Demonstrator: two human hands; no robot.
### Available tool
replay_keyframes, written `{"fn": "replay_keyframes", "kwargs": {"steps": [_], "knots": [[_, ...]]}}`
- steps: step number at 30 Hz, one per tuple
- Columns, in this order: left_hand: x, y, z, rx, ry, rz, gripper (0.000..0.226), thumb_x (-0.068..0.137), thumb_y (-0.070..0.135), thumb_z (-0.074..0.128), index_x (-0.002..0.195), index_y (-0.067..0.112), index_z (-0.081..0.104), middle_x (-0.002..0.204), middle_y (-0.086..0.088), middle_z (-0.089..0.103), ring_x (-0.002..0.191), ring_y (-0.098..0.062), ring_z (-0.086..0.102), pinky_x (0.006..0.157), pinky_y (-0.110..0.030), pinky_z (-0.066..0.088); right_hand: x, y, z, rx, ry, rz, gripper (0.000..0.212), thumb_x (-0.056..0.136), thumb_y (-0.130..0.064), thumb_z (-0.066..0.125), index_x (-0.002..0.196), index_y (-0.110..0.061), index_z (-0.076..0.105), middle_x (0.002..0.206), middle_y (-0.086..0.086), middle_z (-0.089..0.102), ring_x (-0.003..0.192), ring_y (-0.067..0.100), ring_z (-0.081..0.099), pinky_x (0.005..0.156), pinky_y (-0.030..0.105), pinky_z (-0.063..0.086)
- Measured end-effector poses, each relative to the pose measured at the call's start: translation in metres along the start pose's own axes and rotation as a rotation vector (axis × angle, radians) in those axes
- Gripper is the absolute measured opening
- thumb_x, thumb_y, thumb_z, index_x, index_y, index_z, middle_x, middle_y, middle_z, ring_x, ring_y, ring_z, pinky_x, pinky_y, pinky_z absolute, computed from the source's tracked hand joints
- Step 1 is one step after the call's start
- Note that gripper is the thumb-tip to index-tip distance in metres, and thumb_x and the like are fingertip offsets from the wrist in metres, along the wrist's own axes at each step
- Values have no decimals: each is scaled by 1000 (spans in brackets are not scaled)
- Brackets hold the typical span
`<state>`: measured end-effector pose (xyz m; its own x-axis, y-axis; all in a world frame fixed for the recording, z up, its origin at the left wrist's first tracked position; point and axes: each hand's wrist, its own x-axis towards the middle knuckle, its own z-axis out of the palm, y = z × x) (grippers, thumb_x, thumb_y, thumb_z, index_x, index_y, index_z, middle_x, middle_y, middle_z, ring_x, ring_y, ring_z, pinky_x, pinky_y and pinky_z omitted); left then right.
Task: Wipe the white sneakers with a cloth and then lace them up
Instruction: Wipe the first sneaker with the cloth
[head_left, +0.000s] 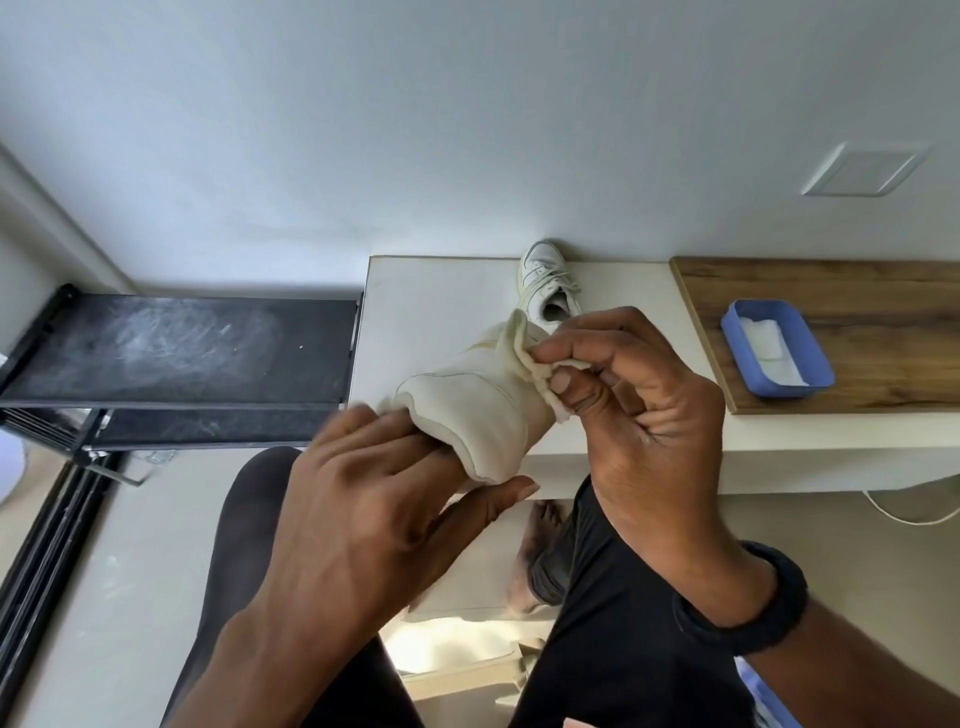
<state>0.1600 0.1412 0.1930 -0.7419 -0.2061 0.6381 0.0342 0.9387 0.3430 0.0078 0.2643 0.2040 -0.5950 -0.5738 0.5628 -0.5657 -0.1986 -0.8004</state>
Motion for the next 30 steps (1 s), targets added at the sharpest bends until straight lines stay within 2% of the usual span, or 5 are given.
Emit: {"fn": "replay_keyframes", "kwargs": {"steps": [7, 14, 20, 27, 30], "knots": [[4, -9, 18, 21, 128, -90, 23, 105, 39, 44, 89, 23, 41, 74, 12, 36, 69, -8, 32, 78, -44, 34, 24, -3, 5, -56, -78, -5, 14, 91, 4, 67, 98, -6, 75, 97, 3, 69, 96, 19, 68, 83, 35, 56], [7, -13, 19, -146, 203, -354, 24, 104, 59, 27, 91, 39, 28, 80, 26, 39, 73, -14, 39, 59, -15, 32, 53, -1, -3, -307, -268, -239, 14, 93, 4, 67, 97, -3, 77, 93, 7, 66, 88, 15, 65, 75, 31, 53], [11, -18, 17, -367, 210, -472, 29, 103, 54, 38, 98, 29, 49, 74, -2, 57, 60, -4, 53, 51, -10, 38, 39, -11, -1, -484, -331, -337, 14, 92, 1, 67, 100, -4, 77, 94, 9, 64, 87, 21, 61, 73, 29, 53], [17, -22, 20, -554, 243, -620, 27, 101, 47, 40, 91, 26, 52, 71, 20, 57, 61, 0, 52, 54, -16, 40, -4, -20, 15, -694, -439, -492, 30, 107, -13, 50, 96, 0, 76, 91, 12, 68, 79, 26, 62, 69, 38, 56], [18, -25, 17, -619, 194, -629, 37, 100, 49, 41, 92, 16, 56, 73, 10, 57, 65, -2, 52, 56, -22, 45, 3, -19, 10, -687, -464, -495, 28, 106, -15, 52, 98, -1, 75, 90, 10, 67, 79, 24, 61, 67, 37, 55]]}}
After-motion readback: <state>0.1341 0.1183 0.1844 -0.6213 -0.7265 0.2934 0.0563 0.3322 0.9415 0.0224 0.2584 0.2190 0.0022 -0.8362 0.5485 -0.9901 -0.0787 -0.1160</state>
